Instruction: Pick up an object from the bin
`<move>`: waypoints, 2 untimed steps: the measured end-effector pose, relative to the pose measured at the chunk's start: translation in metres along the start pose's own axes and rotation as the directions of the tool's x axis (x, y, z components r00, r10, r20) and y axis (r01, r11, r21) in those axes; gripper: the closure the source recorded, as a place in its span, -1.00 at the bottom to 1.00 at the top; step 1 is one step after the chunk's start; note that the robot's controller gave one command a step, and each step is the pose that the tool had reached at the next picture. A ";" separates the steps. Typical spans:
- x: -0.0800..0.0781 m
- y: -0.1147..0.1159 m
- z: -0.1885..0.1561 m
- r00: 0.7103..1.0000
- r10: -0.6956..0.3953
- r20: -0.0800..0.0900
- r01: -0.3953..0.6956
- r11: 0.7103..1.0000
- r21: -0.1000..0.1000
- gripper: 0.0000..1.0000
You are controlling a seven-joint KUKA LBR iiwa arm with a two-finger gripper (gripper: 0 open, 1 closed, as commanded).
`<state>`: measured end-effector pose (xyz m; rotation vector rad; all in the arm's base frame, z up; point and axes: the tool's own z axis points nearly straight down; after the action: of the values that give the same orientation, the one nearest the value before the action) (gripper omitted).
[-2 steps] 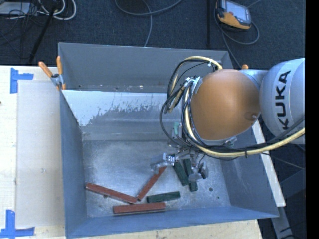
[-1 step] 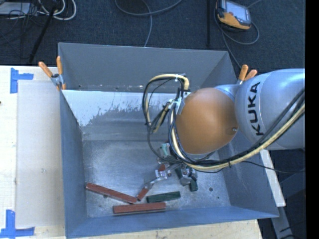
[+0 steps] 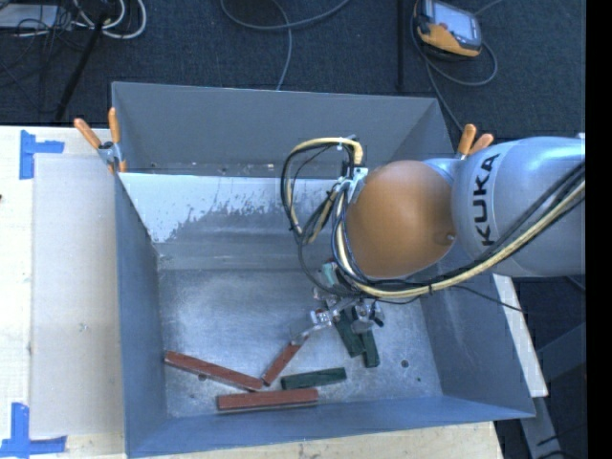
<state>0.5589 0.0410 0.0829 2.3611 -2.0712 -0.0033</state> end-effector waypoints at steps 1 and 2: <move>-0.001 0.054 -0.036 1.000 -0.007 0.000 0.007 1.000 -0.004 -1.00; 0.039 -0.011 0.002 0.944 -0.329 0.001 0.329 0.944 0.000 -1.00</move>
Offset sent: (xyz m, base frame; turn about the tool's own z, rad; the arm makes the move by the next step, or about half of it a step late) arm -0.0507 -0.0074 0.0358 -0.0041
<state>0.5745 0.0040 0.0808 2.6741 -1.6490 -0.0052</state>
